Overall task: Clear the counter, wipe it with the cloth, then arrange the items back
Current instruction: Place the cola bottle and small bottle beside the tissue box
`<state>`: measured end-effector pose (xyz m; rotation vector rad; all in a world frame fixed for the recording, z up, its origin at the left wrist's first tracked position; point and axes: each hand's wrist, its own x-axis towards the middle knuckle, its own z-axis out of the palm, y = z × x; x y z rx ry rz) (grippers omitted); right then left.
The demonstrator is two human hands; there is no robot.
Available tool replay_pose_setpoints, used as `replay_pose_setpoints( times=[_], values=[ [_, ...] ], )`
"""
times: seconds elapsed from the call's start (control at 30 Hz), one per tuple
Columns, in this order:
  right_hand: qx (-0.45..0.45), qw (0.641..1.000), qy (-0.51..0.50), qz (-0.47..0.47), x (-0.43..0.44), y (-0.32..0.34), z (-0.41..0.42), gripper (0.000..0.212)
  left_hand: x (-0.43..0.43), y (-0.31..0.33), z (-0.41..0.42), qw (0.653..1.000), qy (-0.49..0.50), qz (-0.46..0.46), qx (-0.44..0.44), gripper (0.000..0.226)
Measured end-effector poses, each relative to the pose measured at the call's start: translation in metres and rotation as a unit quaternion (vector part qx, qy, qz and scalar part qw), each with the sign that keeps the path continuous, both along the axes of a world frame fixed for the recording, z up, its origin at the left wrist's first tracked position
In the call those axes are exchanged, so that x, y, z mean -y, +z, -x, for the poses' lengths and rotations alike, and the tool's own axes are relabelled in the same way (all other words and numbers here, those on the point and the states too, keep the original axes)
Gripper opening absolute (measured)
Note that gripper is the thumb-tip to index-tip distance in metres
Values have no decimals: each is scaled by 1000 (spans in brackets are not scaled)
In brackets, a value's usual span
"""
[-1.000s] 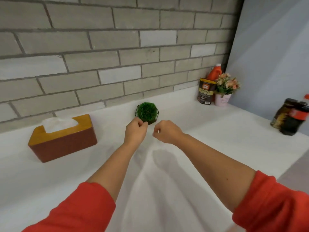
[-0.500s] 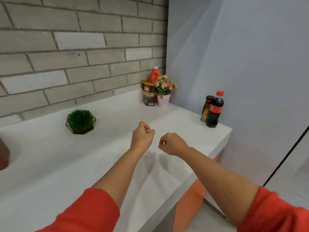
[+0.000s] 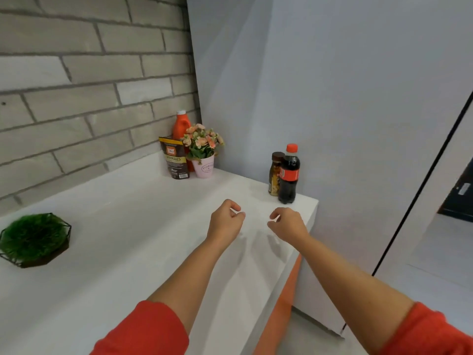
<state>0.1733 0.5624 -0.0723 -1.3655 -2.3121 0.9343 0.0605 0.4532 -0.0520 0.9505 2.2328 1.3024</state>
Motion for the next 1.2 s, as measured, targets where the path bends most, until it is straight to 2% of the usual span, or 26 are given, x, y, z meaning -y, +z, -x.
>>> replay_pose_setpoints(
  times=[0.2, 0.37, 0.47, 0.53, 0.63, 0.93, 1.1, 1.2],
  values=[
    [-89, 988, -108, 69, -55, 1, -2, 71, -37, -9, -1, 999, -28, 31, 5, 13],
    [-142, 978, -130, 80, -95, 0, 10, 96, -62, -10, 4, 999, -28, 30, 12, 18],
    [-161, 977, -113, 87, -113, -6, 17, 104, -78, -6, 3, 999, -26, 35, 10, 23],
    [-183, 975, -87, 92, -122, -11, 19, 102, -91, -4, 1, 999, -28, 41, 3, 26],
    [-214, 972, -54, 81, -131, -17, 21, 86, -111, -5, -3, 999, -30, 41, 0, 29],
    [-192, 981, 6, 25, -155, -26, 21, 58, -149, -19, -17, 999, -11, 30, 20, 44],
    [-185, 979, 90, -9, -148, -27, 15, 43, -156, -15, -24, 998, -1, -38, 46, 70],
    [-179, 972, 147, -27, -135, -26, 16, 44, -157, -14, -27, 993, 27, -95, 70, 70]
  ],
)
